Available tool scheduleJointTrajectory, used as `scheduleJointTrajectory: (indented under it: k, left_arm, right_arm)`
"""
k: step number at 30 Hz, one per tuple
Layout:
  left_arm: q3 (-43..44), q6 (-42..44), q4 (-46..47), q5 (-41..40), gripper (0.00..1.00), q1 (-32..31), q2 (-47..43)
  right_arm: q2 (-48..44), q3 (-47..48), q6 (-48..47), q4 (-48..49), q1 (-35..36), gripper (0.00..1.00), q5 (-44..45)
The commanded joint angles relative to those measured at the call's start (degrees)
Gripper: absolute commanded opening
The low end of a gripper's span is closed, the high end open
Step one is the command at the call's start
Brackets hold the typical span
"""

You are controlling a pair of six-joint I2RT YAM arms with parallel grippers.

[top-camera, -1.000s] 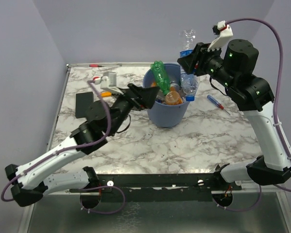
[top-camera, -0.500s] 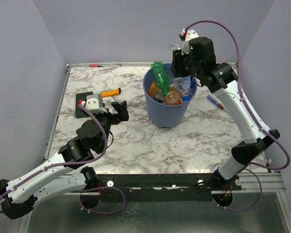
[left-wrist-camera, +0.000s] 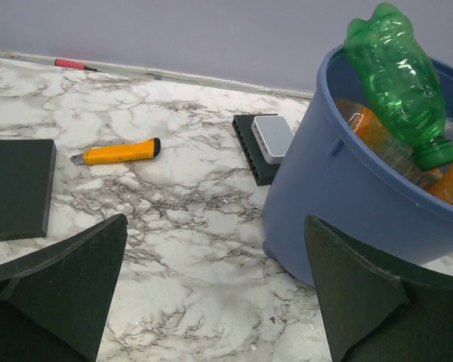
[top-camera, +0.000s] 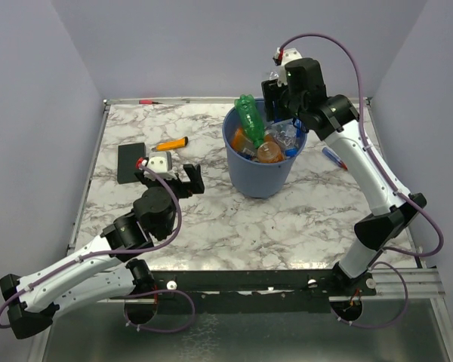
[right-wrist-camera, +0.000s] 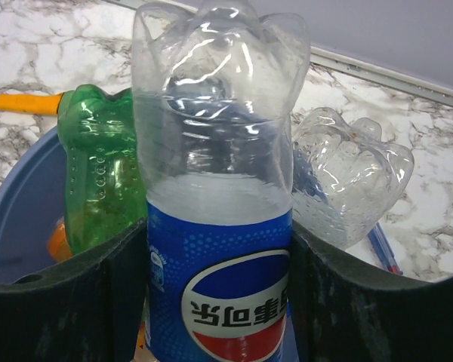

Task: Put the plastic bottles in the bin
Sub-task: Place the plastic bottle in the trash bin, then reset both arms

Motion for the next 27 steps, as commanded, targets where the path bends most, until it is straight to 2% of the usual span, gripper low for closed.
scheduleJointTrajectory:
  k: [1, 9, 19, 27]
  left_arm:
    - [-0.29, -0.11, 0.14, 0.40, 0.99, -0.08, 0.69]
    - [-0.38, -1.27, 0.19, 1.40, 0.99, -0.08, 1.28]
    - [-0.01, -1.82, 0.21, 1.50, 0.99, -0.06, 1.69]
    - [2.52, 3.40, 0.24, -5.37, 0.99, -0.07, 0.95]
  right_arm:
    - [0.25, -0.30, -0.40, -1.55, -0.06, 0.70, -0.45]
    - [-1.27, -1.57, 1.38, -0.54, -0.06, 0.73, -2.89]
    - [-7.90, -5.51, 4.16, 3.38, -0.12, 0.70, -4.09]
    - [-29.48, -25.59, 6.33, 22.40, -0.08, 0.85, -8.31]
